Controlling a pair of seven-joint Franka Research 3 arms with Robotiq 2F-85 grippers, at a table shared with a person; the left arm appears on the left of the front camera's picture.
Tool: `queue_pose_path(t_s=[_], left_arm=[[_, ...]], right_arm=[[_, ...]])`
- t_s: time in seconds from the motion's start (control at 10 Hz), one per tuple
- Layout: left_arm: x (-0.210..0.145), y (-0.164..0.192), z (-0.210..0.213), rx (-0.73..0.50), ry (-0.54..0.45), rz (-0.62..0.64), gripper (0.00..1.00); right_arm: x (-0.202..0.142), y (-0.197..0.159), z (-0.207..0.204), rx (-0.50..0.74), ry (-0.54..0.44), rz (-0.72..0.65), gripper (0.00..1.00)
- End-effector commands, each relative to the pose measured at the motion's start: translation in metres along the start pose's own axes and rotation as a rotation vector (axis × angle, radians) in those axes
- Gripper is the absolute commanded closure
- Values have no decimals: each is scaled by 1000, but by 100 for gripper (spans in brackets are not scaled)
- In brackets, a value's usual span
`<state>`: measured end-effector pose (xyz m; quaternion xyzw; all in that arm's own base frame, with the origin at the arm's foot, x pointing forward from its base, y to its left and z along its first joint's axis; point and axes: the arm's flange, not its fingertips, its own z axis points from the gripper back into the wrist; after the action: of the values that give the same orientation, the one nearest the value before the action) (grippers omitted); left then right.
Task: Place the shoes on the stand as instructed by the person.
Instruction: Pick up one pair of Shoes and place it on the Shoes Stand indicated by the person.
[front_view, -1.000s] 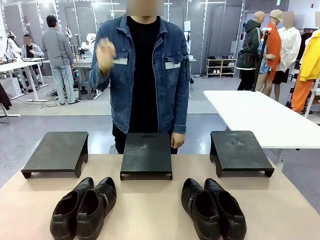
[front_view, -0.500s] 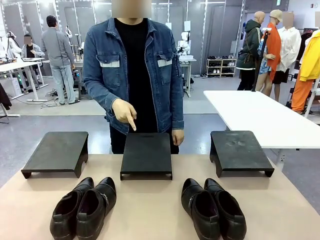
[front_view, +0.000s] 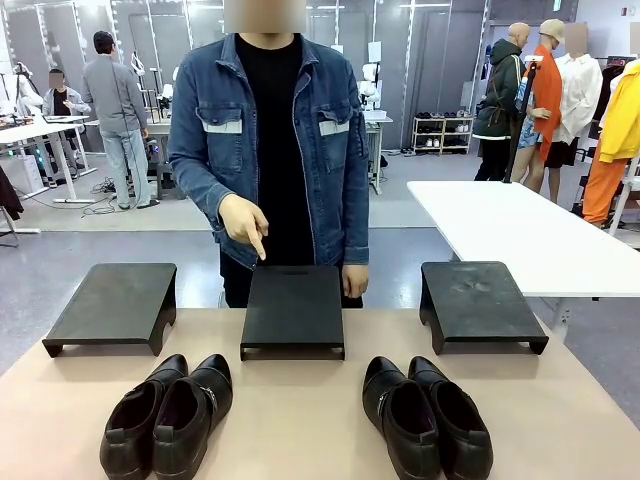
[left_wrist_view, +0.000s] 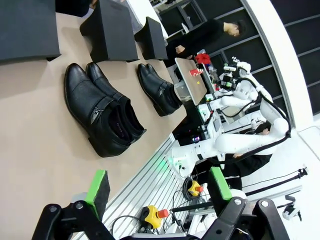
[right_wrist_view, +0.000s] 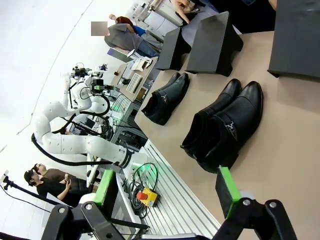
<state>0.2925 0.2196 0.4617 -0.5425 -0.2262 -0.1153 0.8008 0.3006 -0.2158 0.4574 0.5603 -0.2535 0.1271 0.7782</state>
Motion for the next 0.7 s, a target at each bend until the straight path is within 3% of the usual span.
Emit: queue_pose_path(t_s=[0.0,0.4,0.6], left_arm=[[23,-66,-19,141,144,1,0],[63,-200,-104,439,423,-42,0],[67,-242,-176,720,473,11,0]], right_arm=[[1,0,1,10,-10,18,0],[1,0,1,10,-10,18,0],[1,0,1,10,-10,18,0]])
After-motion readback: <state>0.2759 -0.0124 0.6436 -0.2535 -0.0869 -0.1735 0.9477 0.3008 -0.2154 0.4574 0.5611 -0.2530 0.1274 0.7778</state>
